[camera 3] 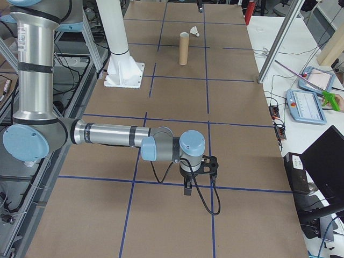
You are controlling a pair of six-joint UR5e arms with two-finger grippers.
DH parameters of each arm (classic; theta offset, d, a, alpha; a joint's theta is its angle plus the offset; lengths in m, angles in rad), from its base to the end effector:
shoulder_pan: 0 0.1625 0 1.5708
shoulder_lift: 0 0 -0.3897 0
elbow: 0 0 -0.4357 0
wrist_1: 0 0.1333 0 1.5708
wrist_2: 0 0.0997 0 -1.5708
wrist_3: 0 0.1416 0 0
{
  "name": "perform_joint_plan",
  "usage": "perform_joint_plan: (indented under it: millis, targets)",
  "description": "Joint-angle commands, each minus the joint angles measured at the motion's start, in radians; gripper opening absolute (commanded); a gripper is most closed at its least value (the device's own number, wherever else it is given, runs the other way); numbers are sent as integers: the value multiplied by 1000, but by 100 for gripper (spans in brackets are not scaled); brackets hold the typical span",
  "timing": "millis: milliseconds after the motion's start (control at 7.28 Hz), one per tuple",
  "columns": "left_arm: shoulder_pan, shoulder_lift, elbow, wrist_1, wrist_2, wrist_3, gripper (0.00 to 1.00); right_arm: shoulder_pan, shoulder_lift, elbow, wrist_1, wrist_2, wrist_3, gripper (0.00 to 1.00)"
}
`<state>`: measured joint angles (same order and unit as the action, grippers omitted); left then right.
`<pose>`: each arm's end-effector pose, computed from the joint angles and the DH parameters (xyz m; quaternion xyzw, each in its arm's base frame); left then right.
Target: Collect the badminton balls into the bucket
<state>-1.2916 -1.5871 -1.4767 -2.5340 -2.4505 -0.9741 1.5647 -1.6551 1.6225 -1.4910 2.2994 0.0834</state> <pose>0.1349 -0.5582 0.5660 0.0883 0.5390 -0.1069 0.8308 0.0359 -0.5075 0.6658 0.0061 -0.3568 0.0277 0.9337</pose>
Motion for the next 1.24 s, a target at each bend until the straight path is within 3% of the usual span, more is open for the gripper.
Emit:
perform_joint_plan:
  millis: [0, 275, 687, 1099]
  targets:
    - [56, 4, 58, -163, 22, -196, 100, 0, 0, 0, 0, 0, -1, 100]
    - [78, 4, 61, -208, 66, -199, 100, 0, 0, 0, 0, 0, -1, 100]
    - [81, 27, 136, -268, 79, -207, 100, 0, 0, 0, 0, 0, -1, 100]
    - [107, 29, 177, -415, 106, -422, 100, 0, 0, -1, 0, 0, -1, 100]
